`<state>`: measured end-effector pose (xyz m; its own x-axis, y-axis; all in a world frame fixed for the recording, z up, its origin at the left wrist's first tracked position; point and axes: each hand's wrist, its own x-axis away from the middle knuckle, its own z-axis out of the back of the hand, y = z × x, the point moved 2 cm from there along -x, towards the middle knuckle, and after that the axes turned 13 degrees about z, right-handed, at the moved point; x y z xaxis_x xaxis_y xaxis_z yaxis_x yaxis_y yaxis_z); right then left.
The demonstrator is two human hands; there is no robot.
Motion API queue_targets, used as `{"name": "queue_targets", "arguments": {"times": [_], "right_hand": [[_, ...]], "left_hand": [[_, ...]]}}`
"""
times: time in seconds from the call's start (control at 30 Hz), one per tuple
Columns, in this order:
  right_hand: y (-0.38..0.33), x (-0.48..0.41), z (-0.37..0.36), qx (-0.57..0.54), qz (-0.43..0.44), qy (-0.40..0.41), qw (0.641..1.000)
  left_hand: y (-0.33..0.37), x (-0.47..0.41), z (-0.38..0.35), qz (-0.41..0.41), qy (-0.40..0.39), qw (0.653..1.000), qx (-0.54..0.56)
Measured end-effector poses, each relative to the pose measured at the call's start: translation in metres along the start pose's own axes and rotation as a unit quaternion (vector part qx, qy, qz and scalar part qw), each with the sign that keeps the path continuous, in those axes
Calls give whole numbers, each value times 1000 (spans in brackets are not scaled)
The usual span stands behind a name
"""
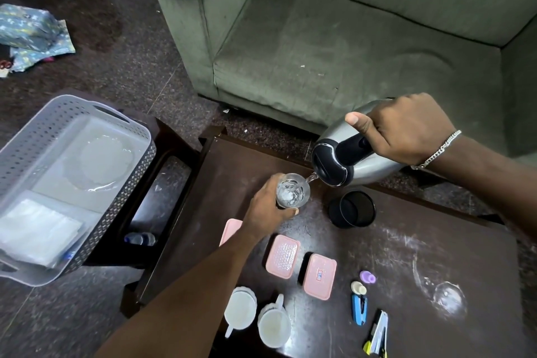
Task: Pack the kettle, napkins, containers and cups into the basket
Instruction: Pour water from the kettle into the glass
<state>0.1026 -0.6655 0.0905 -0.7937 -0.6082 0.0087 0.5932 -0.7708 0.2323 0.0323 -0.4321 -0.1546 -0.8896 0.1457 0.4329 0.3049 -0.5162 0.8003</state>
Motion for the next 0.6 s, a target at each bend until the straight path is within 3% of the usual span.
{"name": "queue_targets", "arguments": {"times": [0.6], "right_hand": [[-2,5,4,4,-3,2,1000]], "left_hand": [[3,3,2,-2,5,1000,-22]]}}
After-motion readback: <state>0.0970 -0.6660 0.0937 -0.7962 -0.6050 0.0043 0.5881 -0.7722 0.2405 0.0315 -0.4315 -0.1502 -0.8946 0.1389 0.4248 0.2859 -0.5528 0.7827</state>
